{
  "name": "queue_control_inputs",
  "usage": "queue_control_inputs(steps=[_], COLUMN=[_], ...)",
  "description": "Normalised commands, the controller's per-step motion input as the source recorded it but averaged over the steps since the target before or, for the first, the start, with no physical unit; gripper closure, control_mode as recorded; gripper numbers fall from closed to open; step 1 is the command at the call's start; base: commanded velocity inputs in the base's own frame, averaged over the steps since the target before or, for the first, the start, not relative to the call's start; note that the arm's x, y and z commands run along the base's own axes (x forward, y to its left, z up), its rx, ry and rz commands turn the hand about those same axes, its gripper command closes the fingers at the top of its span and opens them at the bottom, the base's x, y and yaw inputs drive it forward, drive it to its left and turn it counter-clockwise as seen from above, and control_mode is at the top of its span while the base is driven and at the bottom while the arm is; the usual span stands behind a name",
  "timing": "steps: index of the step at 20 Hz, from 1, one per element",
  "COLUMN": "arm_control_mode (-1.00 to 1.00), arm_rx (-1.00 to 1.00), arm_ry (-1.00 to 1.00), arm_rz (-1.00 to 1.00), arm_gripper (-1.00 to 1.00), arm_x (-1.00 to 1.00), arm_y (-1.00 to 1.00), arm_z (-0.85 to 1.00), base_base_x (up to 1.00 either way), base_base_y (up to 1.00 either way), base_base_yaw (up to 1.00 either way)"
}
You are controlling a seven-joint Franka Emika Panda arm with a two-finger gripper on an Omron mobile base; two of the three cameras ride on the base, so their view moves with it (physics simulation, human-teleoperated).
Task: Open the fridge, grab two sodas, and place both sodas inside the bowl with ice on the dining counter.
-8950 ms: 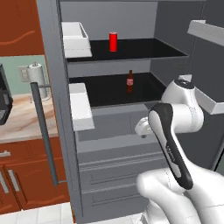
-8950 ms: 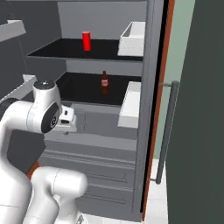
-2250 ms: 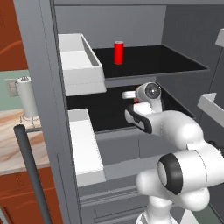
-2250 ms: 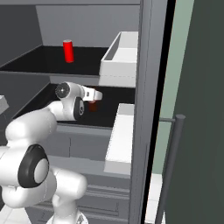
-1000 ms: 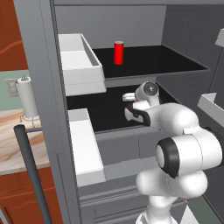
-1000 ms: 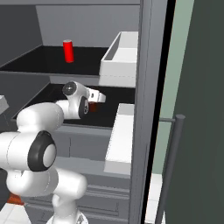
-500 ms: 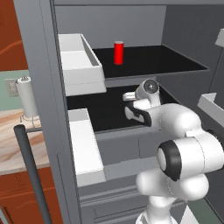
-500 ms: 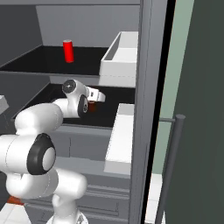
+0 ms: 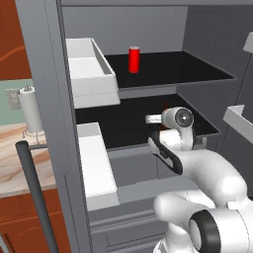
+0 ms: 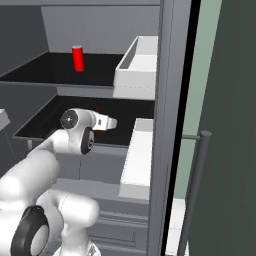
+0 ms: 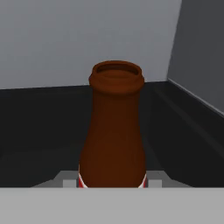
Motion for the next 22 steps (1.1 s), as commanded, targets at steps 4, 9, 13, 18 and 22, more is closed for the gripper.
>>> queue_control_inputs(steps=[4,9,13,18,22], arm_control_mode=[-1.00,-1.00,-1.00,-1.00,-1.00], arm_rx=[0.01,0.00,0.00,0.00,0.00], arm_ry=[-0.16,0.01,0.20,0.32,0.29], arm_rz=[0.00,-0.01,-0.04,-0.03,0.00], arm_gripper=[1.00,1.00,1.00,1.00,1.00], arm_x=[-1.00,-0.85,-0.59,-0.52,-0.71], arm_y=[-0.05,0.00,0.00,0.00,-0.02], arm_z=[0.10,0.57,0.79,0.42,0.14], base_base_x=[0.00,0.00,0.00,0.00,0.00], base_base_y=[0.00,0.00,0.00,0.00,0.00], base_base_yaw=[0.00,0.00,0.00,0.00,0.00])
